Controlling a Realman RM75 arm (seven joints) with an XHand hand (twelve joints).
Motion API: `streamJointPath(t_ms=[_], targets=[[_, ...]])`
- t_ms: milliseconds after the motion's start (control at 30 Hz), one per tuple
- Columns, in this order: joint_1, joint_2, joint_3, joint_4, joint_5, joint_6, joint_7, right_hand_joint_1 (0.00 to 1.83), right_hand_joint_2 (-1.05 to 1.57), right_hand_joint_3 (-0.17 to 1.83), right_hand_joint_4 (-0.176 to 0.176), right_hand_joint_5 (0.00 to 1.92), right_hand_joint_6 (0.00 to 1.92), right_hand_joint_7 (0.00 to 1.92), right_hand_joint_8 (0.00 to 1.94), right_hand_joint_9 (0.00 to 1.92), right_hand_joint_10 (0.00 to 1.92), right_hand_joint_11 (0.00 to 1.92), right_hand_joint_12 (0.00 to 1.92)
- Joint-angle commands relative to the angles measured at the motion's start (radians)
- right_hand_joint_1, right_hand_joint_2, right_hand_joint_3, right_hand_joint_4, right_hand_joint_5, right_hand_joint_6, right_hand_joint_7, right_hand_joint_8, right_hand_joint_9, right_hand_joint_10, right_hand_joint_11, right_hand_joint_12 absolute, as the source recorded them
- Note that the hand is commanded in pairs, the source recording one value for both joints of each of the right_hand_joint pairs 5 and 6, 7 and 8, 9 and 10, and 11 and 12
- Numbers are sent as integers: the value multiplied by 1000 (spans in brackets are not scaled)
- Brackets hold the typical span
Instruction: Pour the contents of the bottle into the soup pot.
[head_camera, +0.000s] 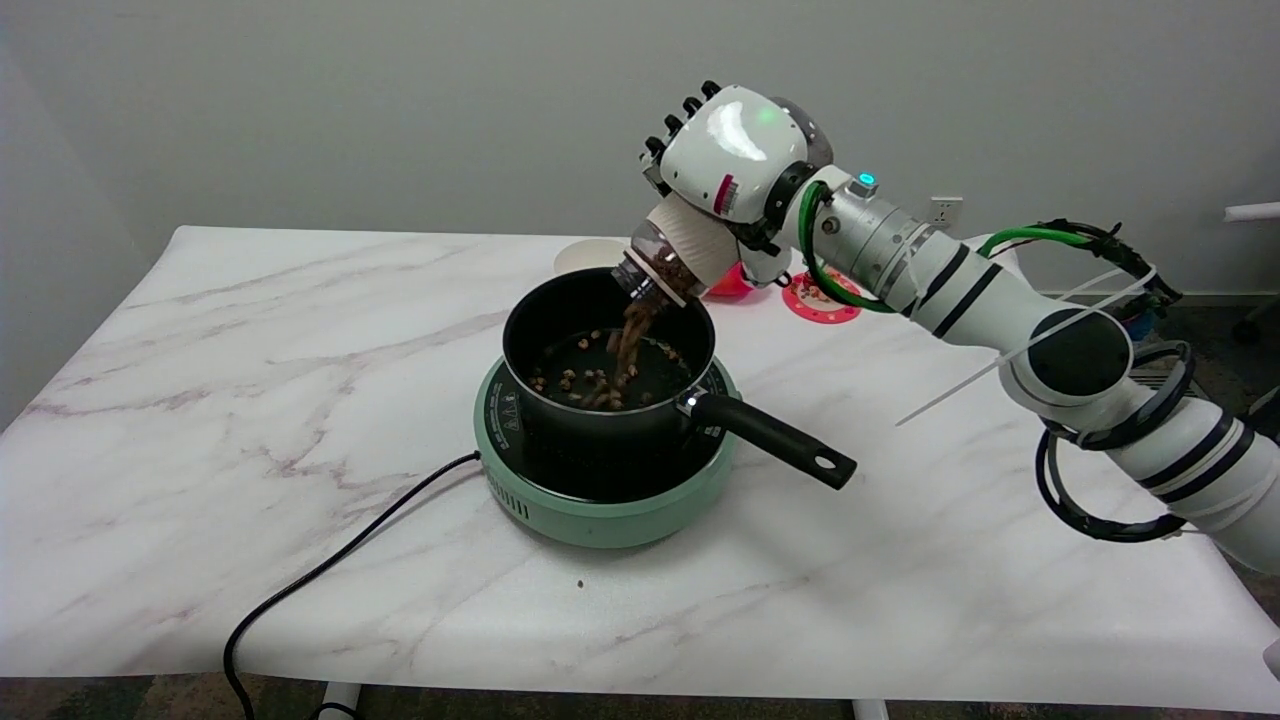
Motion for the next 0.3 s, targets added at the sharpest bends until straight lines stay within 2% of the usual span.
streamJointPath(t_ms=[33,167,300], targets=[[-12,-11,10,-26,512,-109,57,1507,853,746,0,1920,1920,1920,1920,1285,1285,1119,1119],[-36,-29,42,-31,752,-115,95,1519,832,752,0,1920,1920,1920,1920,1281,1281,1115,1115],[-56,-60,99,-81,1091,-43,117,1527,816,766,0,1920,1920,1920,1920,1280,1280,1110,1110]])
